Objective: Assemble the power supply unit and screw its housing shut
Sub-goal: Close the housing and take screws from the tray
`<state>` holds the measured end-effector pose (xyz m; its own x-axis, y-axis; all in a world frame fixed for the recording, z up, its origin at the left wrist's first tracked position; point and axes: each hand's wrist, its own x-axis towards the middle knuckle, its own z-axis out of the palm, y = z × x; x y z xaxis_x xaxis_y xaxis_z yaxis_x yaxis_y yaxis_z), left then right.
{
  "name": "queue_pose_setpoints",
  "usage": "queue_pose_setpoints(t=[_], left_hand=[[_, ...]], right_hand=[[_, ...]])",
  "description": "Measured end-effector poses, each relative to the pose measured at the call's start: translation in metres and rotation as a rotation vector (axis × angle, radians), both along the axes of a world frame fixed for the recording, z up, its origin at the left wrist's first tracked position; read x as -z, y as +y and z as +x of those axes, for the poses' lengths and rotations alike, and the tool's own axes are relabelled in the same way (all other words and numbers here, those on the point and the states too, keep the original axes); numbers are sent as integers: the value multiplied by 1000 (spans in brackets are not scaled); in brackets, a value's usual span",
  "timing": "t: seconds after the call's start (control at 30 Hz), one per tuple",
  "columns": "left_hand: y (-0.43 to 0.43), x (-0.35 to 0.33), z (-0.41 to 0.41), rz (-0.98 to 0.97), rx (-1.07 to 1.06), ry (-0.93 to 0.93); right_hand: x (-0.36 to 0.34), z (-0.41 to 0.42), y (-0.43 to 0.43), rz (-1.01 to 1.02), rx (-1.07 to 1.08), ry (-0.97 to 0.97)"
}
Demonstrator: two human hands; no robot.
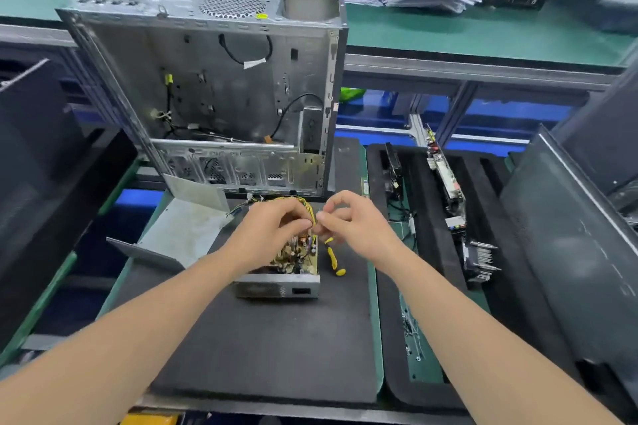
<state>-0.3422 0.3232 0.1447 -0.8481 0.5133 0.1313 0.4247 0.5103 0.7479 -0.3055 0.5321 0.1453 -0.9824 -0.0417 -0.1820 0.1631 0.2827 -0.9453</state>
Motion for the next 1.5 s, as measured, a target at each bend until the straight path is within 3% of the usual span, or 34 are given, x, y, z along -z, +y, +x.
queue_pose_setpoints(t=[0.13, 0.3, 0.37, 0.53, 0.7, 0.87, 1.13, 1.5], left_hand=[[-15, 12, -15, 79, 3, -215], [-25, 24, -23, 276, 1, -447], [-27, 28, -25, 294, -8, -491], [-26, 32, -28, 367, -78, -598], [-1, 25, -25, 574, -200, -678], [24, 22, -21, 830, -255, -836], [34, 26, -20, 984, -290, -957], [27, 23, -19, 674, -230, -670]], right_hand=[[28, -3, 0, 524, 207, -84], [63, 8, -15, 638, 149, -309], [63, 6, -16, 595, 205, -312], [55, 16, -8, 213, 358, -216], [38, 30, -1, 148, 296, -77], [23, 38, 1, 203, 152, 30], [13, 46, 11, 297, 74, 61], [7, 48, 10, 558, 32, 202]])
